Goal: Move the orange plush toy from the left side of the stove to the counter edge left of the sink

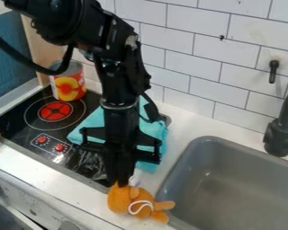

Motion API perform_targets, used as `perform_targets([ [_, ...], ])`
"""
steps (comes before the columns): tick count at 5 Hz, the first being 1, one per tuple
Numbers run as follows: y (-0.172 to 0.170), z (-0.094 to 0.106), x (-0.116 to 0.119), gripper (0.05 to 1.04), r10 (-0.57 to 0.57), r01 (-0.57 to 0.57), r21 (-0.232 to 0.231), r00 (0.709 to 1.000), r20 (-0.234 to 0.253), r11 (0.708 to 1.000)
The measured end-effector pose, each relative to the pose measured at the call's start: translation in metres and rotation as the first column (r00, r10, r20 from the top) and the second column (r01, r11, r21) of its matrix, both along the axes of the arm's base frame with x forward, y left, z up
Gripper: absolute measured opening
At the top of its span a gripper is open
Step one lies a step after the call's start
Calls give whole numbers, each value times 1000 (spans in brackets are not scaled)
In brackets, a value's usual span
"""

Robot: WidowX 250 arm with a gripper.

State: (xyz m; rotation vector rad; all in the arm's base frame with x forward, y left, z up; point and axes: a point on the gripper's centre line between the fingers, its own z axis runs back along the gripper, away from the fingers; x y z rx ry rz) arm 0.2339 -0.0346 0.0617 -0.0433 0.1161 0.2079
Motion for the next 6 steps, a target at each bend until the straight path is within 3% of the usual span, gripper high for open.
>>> perform_targets([
  [1,7,14,-5,133,13,-14,38,1000,16,999],
  [2,10,32,-7,339,7,-9,52,999,32,999],
  [3,13,50,8,637,7,-8,15,998,67,1000],
  [4,21,47,14,934,27,-26,-5,998,60,1000],
  [5,28,45,13,1010,35,-35,12,998,42,999],
  [6,55,58,20,1006,103,-104,18,993,62,994],
])
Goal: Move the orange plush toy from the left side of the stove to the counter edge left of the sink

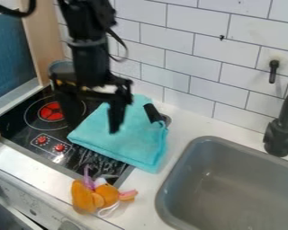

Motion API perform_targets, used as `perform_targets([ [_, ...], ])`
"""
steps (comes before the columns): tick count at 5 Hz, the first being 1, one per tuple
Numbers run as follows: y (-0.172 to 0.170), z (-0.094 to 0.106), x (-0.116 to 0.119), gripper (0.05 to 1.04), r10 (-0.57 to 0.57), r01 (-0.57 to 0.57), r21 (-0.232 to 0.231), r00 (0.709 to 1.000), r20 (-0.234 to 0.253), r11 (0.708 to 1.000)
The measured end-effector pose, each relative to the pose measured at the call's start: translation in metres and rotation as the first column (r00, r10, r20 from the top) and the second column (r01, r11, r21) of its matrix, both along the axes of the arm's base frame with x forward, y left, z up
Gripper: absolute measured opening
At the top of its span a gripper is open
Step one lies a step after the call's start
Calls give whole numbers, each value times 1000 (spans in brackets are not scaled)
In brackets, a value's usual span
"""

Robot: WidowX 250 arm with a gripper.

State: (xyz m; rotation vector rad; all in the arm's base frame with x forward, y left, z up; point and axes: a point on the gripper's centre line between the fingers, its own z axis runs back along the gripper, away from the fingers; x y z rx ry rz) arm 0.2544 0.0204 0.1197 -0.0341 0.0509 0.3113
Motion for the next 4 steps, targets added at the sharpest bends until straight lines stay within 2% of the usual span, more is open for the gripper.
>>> perform_targets([
  [1,31,-1,-3,1002,44,-44,67,999,-2,997],
  [2,58,-7,-7,1001,-11,16,131,999,-38,991],
  [3,99,-18,-14,1001,-138,151,107,983,-118,983],
  [4,130,-15,-22,1001,-141,155,132,984,-111,979],
])
